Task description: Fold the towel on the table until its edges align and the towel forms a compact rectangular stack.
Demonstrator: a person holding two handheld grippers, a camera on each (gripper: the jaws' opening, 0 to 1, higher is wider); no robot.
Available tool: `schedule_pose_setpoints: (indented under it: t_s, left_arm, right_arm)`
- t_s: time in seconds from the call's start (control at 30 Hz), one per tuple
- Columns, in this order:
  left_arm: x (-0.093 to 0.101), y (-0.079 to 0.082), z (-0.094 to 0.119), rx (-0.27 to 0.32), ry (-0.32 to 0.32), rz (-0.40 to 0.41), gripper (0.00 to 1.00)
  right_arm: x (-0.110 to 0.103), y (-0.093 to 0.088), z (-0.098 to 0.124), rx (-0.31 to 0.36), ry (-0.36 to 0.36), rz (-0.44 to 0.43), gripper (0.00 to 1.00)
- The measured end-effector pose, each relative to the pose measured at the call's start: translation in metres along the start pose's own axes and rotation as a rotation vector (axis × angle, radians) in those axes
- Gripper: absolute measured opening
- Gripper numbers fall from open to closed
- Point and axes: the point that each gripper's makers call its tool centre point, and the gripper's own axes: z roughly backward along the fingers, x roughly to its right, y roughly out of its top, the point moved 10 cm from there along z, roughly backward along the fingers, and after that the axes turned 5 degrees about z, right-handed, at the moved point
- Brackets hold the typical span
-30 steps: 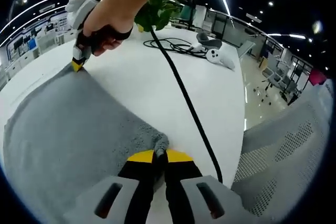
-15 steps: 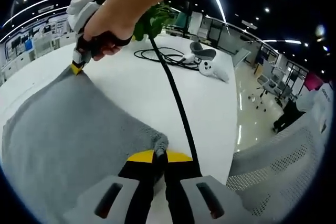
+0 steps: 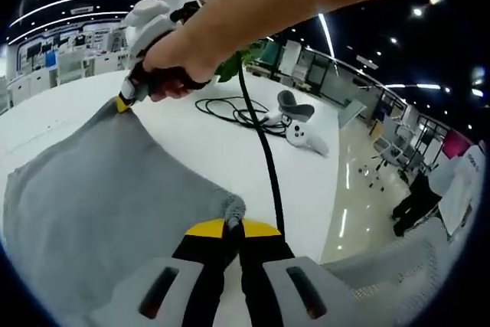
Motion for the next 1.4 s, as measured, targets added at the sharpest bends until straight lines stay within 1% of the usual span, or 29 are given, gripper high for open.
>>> schedule_pose_setpoints:
  t_s: [0.07,0.1,0.2,0.33,0.4,0.43,0.53,0.6,0.67,0.73,0.8,0.93,0.97,1.03,1.13,1.2,1.27,1.4]
  left_arm:
    - [0.003,0.004,0.001,0.009,-0.004,-0.007,0.05]
    - [0.004,0.006,0.002,0.014,-0.003,-0.007,0.05]
    - [0.002,0.012,0.01,0.042,0.001,0.007,0.05]
    - [0.0,0.02,0.021,0.082,0.01,0.031,0.05]
    - [0.0,0.025,0.029,0.116,0.006,0.05,0.05]
    - [0.0,0.027,0.032,0.13,0.012,0.05,0.05]
    - [-0.001,0.031,0.041,0.152,0.022,0.06,0.05]
    - [-0.002,0.035,0.046,0.168,0.032,0.053,0.05]
    - [-0.004,0.037,0.05,0.179,0.042,0.048,0.05]
    - [-0.006,0.039,0.057,0.196,0.053,0.049,0.05]
    - [-0.009,0.04,0.064,0.211,0.062,0.053,0.05]
    - [-0.012,0.043,0.076,0.237,0.074,0.052,0.05]
    - [-0.013,0.043,0.08,0.244,0.076,0.053,0.05]
    - [-0.02,0.04,0.082,0.262,0.089,0.049,0.05]
    - [-0.021,0.038,0.09,0.284,0.108,0.056,0.05]
    - [-0.022,0.037,0.094,0.296,0.115,0.06,0.05]
    - [-0.023,0.036,0.097,0.305,0.122,0.061,0.05]
    - [-0.026,0.034,0.105,0.326,0.141,0.08,0.05]
  right_arm:
    - [0.004,0.001,0.0,0.006,-0.005,-0.006,0.0]
    - [0.003,0.002,0.004,0.009,-0.007,-0.007,0.0]
    - [0.004,0.004,0.007,0.013,-0.012,-0.005,0.0]
    - [0.007,0.014,0.011,0.03,-0.02,-0.012,0.0]
    - [0.005,0.021,0.016,0.03,-0.024,-0.015,0.0]
    - [0.005,0.023,0.015,0.042,-0.022,-0.018,0.0]
    - [0.001,0.032,0.017,0.06,-0.02,-0.028,0.0]
    - [-0.005,0.04,0.022,0.069,-0.017,-0.041,0.0]
    - [-0.009,0.042,0.019,0.074,-0.011,-0.047,0.0]
    - [-0.011,0.048,0.019,0.081,-0.007,-0.053,0.0]
    - [-0.015,0.056,0.023,0.093,-0.005,-0.069,0.0]
    - [-0.02,0.064,0.024,0.108,-0.006,-0.108,0.0]
    - [-0.018,0.064,0.021,0.112,-0.003,-0.125,0.0]
    - [-0.02,0.068,0.019,0.116,0.0,-0.156,0.0]
    - [-0.023,0.071,0.021,0.108,-0.018,-0.202,0.0]
    - [-0.025,0.072,0.018,0.11,-0.014,-0.204,0.0]
    - [-0.03,0.077,0.02,0.114,-0.012,-0.191,0.0]
    - [-0.036,0.085,0.016,0.116,-0.005,-0.187,0.0]
